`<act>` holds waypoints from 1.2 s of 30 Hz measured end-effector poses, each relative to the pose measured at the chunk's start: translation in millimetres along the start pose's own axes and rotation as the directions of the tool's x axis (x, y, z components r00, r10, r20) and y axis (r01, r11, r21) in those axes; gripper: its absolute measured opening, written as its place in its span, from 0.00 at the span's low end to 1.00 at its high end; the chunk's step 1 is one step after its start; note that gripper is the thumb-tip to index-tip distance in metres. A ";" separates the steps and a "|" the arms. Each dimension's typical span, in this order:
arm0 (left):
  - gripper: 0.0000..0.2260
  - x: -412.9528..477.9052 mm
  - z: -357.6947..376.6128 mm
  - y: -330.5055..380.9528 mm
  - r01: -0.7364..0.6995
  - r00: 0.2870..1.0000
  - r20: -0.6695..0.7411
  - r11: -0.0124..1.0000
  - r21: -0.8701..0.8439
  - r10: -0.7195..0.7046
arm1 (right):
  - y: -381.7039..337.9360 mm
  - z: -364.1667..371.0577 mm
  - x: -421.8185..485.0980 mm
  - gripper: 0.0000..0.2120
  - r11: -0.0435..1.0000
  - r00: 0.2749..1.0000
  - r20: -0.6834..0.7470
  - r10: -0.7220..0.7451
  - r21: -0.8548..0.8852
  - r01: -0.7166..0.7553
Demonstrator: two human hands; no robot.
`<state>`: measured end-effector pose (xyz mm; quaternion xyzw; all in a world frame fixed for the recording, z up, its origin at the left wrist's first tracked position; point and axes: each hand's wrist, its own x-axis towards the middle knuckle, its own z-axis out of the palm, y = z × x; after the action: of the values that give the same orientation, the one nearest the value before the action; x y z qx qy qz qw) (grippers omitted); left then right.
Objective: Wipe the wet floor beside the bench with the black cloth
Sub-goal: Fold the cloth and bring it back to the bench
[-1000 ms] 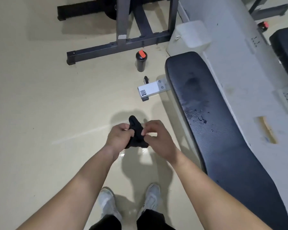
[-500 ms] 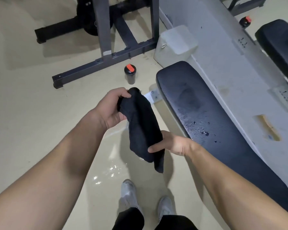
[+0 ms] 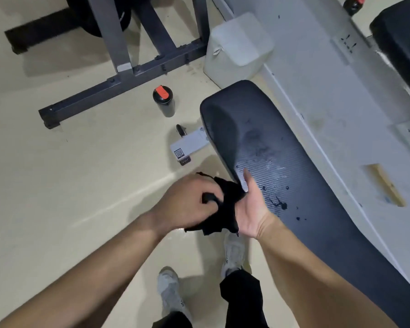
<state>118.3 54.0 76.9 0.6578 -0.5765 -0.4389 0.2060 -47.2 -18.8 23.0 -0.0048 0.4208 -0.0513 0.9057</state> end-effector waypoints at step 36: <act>0.08 108.6 84.7 -18.8 0.684 0.724 0.060 0.703 -0.194 -0.687 | -106.0 -82.4 20.2 0.38 -0.820 0.946 0.059 -0.319 -0.517 -0.244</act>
<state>54.8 -23.4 -19.5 0.8039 -0.2414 -0.5345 0.0987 -106.5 -123.4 -40.1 -0.8854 0.2922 0.3212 0.1655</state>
